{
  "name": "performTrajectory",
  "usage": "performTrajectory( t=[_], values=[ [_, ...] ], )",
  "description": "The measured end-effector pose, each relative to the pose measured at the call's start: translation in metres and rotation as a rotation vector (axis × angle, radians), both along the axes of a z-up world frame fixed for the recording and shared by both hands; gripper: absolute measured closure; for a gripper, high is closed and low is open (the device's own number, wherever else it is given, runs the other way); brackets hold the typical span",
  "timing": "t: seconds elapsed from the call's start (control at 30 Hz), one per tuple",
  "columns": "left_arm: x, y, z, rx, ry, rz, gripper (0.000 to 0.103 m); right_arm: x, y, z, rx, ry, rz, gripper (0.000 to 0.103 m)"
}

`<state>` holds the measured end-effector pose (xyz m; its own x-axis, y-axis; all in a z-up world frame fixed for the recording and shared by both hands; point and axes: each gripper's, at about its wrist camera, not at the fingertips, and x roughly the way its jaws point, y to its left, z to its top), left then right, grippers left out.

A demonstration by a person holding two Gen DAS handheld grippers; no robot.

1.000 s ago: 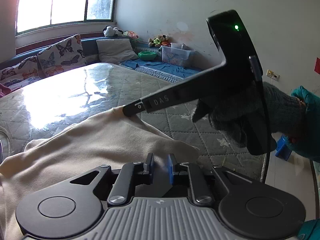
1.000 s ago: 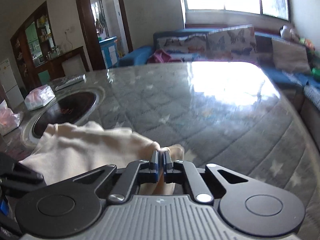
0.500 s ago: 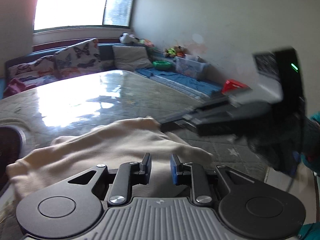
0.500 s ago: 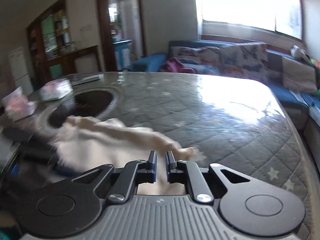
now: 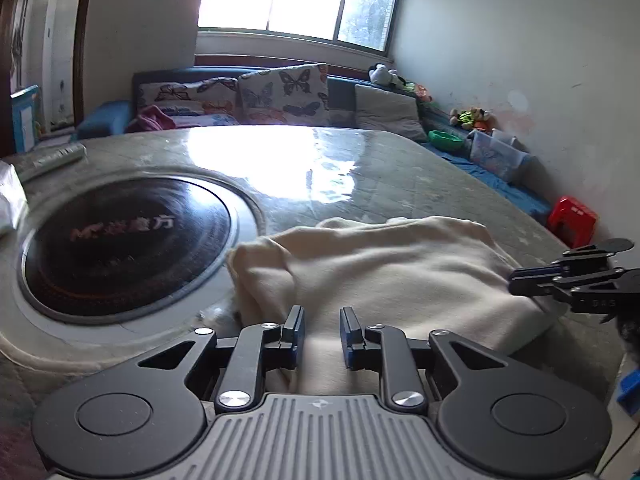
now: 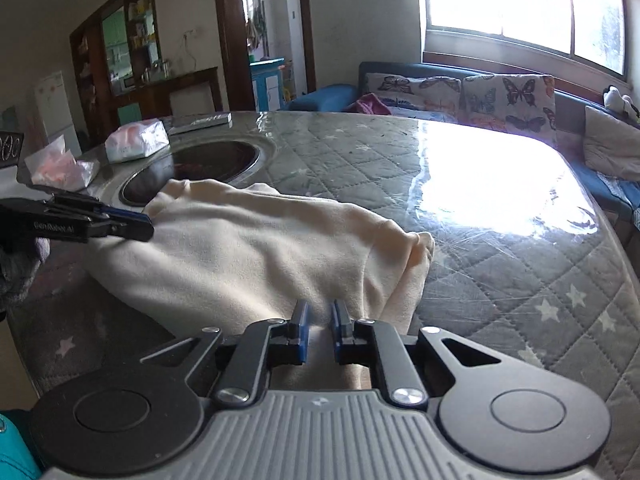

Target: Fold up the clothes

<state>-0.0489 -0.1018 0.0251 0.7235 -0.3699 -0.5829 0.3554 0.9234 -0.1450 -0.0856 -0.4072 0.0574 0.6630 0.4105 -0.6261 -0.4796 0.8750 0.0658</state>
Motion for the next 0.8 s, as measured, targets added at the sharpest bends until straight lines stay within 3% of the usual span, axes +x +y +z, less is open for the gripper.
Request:
performTrajectory(
  t=[0.2, 0.47, 0.8],
  values=[
    [0.016, 0.0, 0.012, -0.004, -0.031, -0.013, 0.081, 0.014, 0.01, 0.014, -0.023, -0.019, 0.035, 0.084],
    [0.061, -0.027, 0.011, 0.026, -0.006, -0.065, 0.081, 0.064, 0.041, 0.024, 0.013, -0.017, 0.092, 0.084],
    [0.082, -0.028, -0.004, 0.046, 0.04, -0.045, 0.079, 0.1, 0.077, 0.003, -0.015, 0.008, 0.113, 0.084]
  ],
)
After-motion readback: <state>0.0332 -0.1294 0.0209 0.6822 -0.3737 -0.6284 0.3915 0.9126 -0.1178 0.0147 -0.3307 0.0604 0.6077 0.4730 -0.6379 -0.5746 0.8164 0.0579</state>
